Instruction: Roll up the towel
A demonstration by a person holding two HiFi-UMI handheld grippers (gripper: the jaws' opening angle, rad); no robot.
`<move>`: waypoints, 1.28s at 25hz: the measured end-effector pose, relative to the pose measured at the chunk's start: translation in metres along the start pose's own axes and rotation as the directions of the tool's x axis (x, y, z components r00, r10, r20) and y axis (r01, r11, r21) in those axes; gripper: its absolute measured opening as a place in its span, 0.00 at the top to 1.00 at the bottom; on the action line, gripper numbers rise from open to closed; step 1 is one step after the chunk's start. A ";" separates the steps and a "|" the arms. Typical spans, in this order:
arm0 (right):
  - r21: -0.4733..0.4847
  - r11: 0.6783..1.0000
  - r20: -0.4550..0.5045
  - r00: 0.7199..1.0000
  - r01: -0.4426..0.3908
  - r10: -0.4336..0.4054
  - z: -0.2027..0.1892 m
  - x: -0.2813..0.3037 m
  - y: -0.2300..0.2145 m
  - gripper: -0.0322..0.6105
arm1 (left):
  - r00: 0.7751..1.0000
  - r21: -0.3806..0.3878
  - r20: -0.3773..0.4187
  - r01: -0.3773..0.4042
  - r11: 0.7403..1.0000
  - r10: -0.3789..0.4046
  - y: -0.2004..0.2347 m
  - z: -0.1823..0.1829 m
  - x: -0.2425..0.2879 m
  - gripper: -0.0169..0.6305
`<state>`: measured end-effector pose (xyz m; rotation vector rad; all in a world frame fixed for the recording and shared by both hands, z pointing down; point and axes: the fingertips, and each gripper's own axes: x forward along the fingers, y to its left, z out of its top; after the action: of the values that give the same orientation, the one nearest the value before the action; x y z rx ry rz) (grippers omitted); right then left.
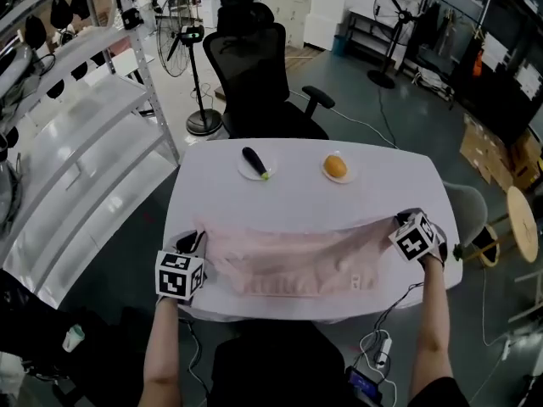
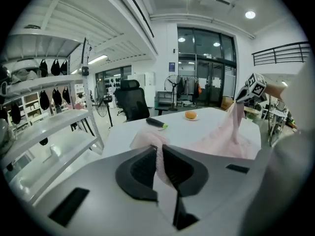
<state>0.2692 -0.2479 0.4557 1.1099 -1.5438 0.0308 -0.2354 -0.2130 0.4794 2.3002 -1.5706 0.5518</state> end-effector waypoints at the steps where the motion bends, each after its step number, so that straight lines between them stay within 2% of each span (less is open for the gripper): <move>1: -0.008 1.000 -0.006 1.000 -0.013 0.013 0.004 0.011 -0.002 0.92 | 1.000 -0.014 -0.009 -0.010 1.000 0.010 0.002 -0.003 0.006 0.92; 4: -0.044 0.999 -0.013 1.000 -0.029 0.028 0.020 0.042 -0.013 0.92 | 0.999 -0.067 -0.019 -0.045 0.997 0.044 0.013 -0.005 0.018 0.92; 8: -0.078 0.996 0.012 0.999 -0.036 0.037 0.045 0.078 -0.029 0.92 | 0.993 -0.081 -0.044 -0.115 0.990 0.112 0.036 -0.001 0.035 0.91; 12: -0.092 0.993 0.014 0.997 -0.075 0.077 0.059 0.116 -0.033 0.92 | 0.986 -0.117 -0.084 -0.155 0.981 0.145 0.050 -0.007 0.057 0.91; 19: -0.083 0.988 -0.027 0.992 -0.127 0.125 0.063 0.182 -0.021 0.89 | 0.945 -0.129 -0.241 -0.258 0.958 0.221 0.071 -0.046 0.094 0.90; 23: -0.043 0.994 -0.027 0.994 -0.105 0.103 0.053 0.209 -0.019 0.76 | 0.919 -0.179 -0.297 -0.319 0.931 0.258 0.086 -0.066 0.095 0.76; 25: -0.002 0.996 -0.008 0.996 -0.084 0.084 0.050 0.212 -0.025 0.69 | 0.918 -0.190 -0.306 -0.320 0.928 0.253 0.090 -0.069 0.090 0.55; 26: 0.016 0.997 0.003 0.997 -0.076 0.076 0.050 0.211 -0.028 0.65 | 0.917 -0.189 -0.308 -0.319 0.929 0.252 0.092 -0.070 0.087 0.49; 29: 0.039 0.997 0.033 0.997 -0.065 0.064 0.049 0.200 -0.036 0.55 | 0.924 -0.156 -0.291 -0.301 0.941 0.247 0.095 -0.063 0.075 0.48; 32: 0.043 0.997 0.069 0.996 -0.057 0.054 0.048 0.181 -0.042 0.51 | 0.948 -0.062 -0.244 -0.227 0.972 0.206 0.083 -0.040 0.072 0.48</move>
<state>0.2832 -0.4086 0.5588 1.1126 -1.6418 0.0667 -0.2953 -0.2837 0.5508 1.9281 -1.7013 0.7620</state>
